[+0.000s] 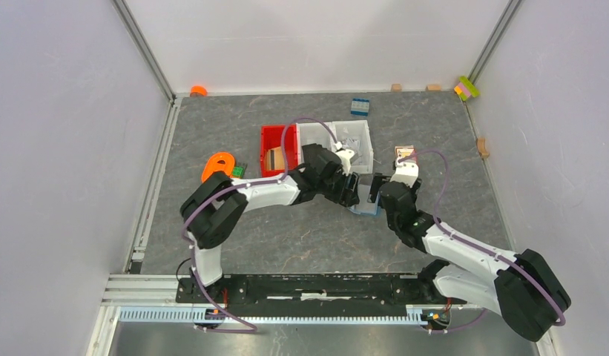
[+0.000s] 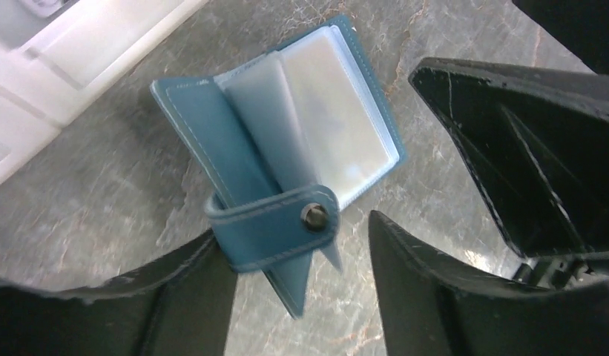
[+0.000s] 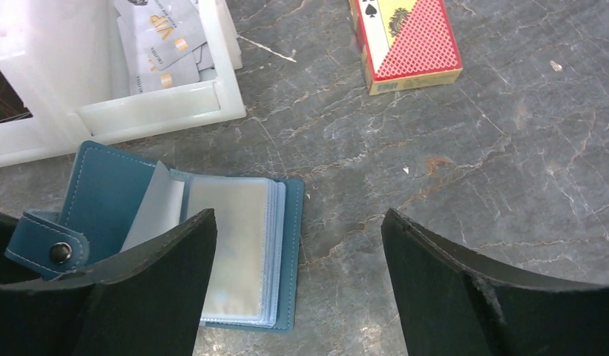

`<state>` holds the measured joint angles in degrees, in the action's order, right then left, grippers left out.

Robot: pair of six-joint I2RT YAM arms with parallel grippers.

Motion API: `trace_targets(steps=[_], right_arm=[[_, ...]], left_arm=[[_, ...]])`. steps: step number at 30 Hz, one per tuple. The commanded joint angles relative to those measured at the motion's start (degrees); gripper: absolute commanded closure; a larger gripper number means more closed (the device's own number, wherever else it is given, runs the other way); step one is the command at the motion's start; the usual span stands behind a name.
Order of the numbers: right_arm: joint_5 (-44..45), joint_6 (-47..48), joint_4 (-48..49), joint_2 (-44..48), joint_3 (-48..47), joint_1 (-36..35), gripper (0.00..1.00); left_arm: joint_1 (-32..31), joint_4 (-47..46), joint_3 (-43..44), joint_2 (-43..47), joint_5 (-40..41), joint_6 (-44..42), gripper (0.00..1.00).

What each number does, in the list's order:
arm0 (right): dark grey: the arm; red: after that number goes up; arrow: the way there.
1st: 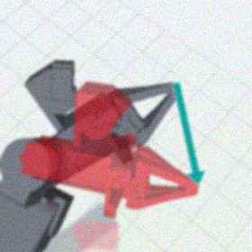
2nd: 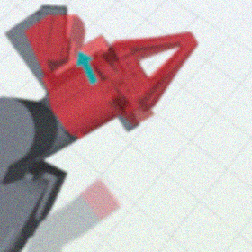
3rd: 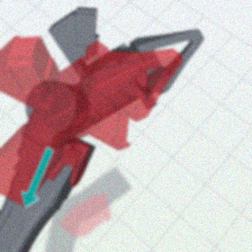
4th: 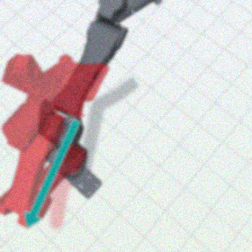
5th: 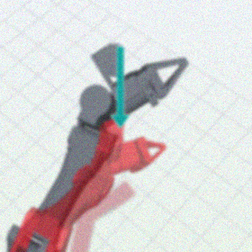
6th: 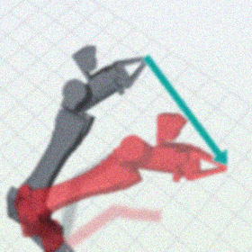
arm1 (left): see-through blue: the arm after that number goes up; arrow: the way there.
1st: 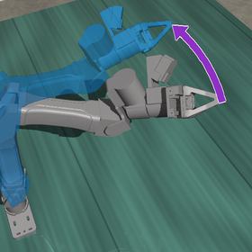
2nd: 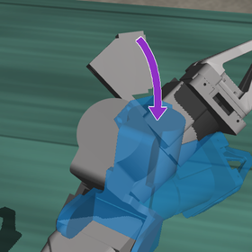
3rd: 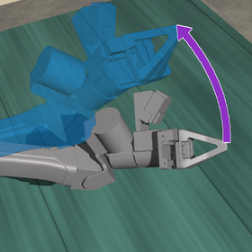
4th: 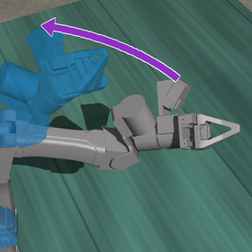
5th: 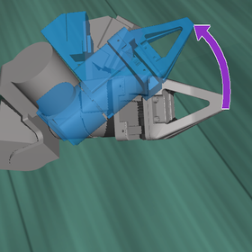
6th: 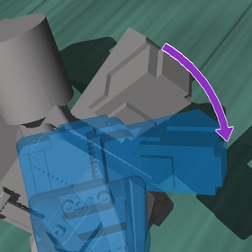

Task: Take the credit cards out of the card holder
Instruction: Remove the credit card from the card holder.

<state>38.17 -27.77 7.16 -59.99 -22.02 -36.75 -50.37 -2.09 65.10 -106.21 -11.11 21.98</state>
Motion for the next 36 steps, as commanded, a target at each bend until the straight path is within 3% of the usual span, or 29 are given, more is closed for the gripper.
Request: trace_targets(steps=[1, 3, 4, 5, 6, 7, 14, 18, 29, 36], right_arm=[[3.8, -4.0, 0.5, 0.1, 0.8, -0.2, 0.15], [3.0, -3.9, 2.3, 0.5, 1.8, -0.3, 0.16], [2.8, -3.8, 2.2, 0.5, 1.8, -0.2, 0.16], [2.7, -3.5, 2.1, 0.3, 1.7, -0.2, 0.17], [2.4, -3.1, 2.2, 0.0, 1.6, -0.2, 0.17], [1.9, -2.3, 2.3, -0.3, 1.6, -0.2, 0.18], [-7.2, 2.5, 7.2, 0.6, 2.9, 0.0, 0.16], [-13.2, 4.7, 14.7, 7.1, 7.6, 0.3, 0.02], [-21.4, 6.0, 27.3, 20.3, 16.8, 0.5, 0.02], [-19.8, 4.1, 26.9, 21.5, 17.5, 1.0, 0.02]], left_arm=[[-1.3, 3.9, 6.6, -5.0, 0.5, -2.0, 0.36], [-1.3, 4.5, 7.2, -5.9, 1.7, -2.0, 0.41], [-1.3, 4.6, 7.2, -5.7, 2.5, -2.1, 0.54], [-1.2, 4.4, 6.7, -5.1, 3.3, -2.1, 0.78], [-1.2, 4.0, 6.1, -4.4, 3.7, -2.1, 0.95], [-1.2, 3.2, 5.2, -3.4, 4.1, -2.1, 0.98], [0.5, -7.4, -6.1, 8.2, 5.2, 0.5, 0.98], [2.9, -16.2, -13.7, 15.7, 0.6, 4.0, 0.98], [4.4, -32.0, -24.9, 25.0, 0.0, 8.7, 0.98], [4.9, -35.4, -27.0, 27.1, -1.7, 10.4, 0.98]])
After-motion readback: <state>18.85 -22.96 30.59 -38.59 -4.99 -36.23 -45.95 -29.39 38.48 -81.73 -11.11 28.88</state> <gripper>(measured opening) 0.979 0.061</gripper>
